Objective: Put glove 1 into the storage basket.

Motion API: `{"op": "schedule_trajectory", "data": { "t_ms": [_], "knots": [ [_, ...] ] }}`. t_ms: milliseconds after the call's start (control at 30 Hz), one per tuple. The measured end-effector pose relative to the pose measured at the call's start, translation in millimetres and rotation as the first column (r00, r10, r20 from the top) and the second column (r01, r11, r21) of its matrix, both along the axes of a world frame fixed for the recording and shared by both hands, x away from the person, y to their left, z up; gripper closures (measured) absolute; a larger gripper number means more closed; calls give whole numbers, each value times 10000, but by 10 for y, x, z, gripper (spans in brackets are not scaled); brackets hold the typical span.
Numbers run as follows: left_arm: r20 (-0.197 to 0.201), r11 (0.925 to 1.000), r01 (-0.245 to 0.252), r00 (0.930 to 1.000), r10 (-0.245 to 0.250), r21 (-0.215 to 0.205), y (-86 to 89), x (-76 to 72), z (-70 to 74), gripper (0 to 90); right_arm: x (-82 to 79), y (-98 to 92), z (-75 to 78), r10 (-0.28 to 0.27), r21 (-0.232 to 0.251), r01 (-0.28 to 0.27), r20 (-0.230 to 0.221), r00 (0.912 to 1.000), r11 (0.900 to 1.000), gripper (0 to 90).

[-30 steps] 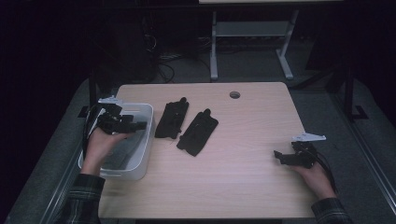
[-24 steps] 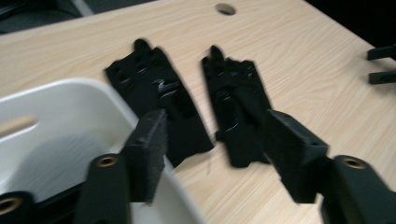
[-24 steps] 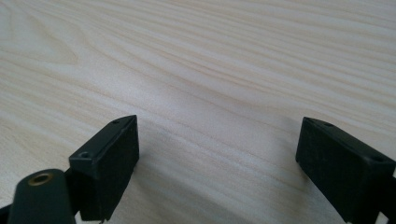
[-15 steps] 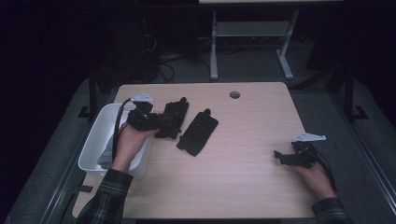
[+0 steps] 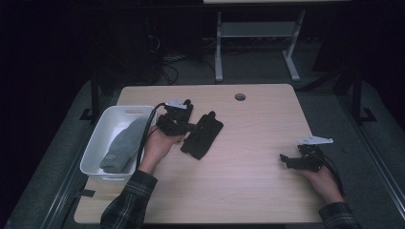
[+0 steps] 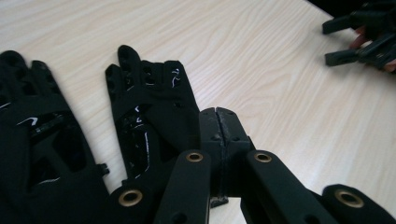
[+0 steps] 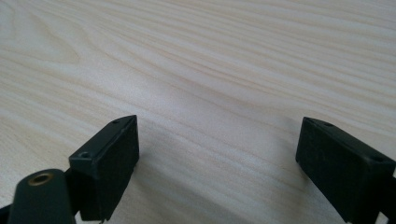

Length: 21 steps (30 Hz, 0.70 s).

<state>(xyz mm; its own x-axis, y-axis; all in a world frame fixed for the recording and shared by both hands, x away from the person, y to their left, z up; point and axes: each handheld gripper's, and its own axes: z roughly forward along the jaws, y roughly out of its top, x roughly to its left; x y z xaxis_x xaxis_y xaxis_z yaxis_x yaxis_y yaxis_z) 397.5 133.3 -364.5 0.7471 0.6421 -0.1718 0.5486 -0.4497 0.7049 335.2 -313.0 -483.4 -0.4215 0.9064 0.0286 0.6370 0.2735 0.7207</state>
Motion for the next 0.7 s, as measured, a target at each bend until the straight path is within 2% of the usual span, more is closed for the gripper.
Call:
{"op": "schedule_trajectory", "data": {
  "t_ms": [33,200,233,333,400,433,500,700],
  "knots": [
    [-89,9997,65,9999,-63,228,-58,43,-70,893,2,-1,-1,24,-11,-24,18,10000,10000,131],
    [-286,9991,109,9995,-98,406,-150,125,-210,894,2,-1,-1,29,-20,-29,29,10000,10000,131],
    [-350,9981,109,9993,-88,610,-178,169,-283,894,1,0,0,23,-6,-23,6,10000,10000,131],
    [-560,9964,94,9984,-47,846,-210,235,-423,894,0,2,0,9,11,-9,-26,10000,10000,131],
    [-655,9954,95,9978,-32,955,-215,254,-472,894,0,1,0,21,3,-21,-17,10000,10000,131],
    [-790,9948,-21,9968,103,1023,-226,285,-578,894,1,2,0,30,1,-30,-16,10000,10000,131],
    [-836,9924,-144,9962,248,1222,-220,316,-667,894,2,0,-1,45,-12,-45,-2,10000,10000,131],
    [-943,9876,-415,9940,563,1516,-156,386,-810,894,1,1,-1,48,-9,-48,-5,10000,10000,131]
  ]
}}
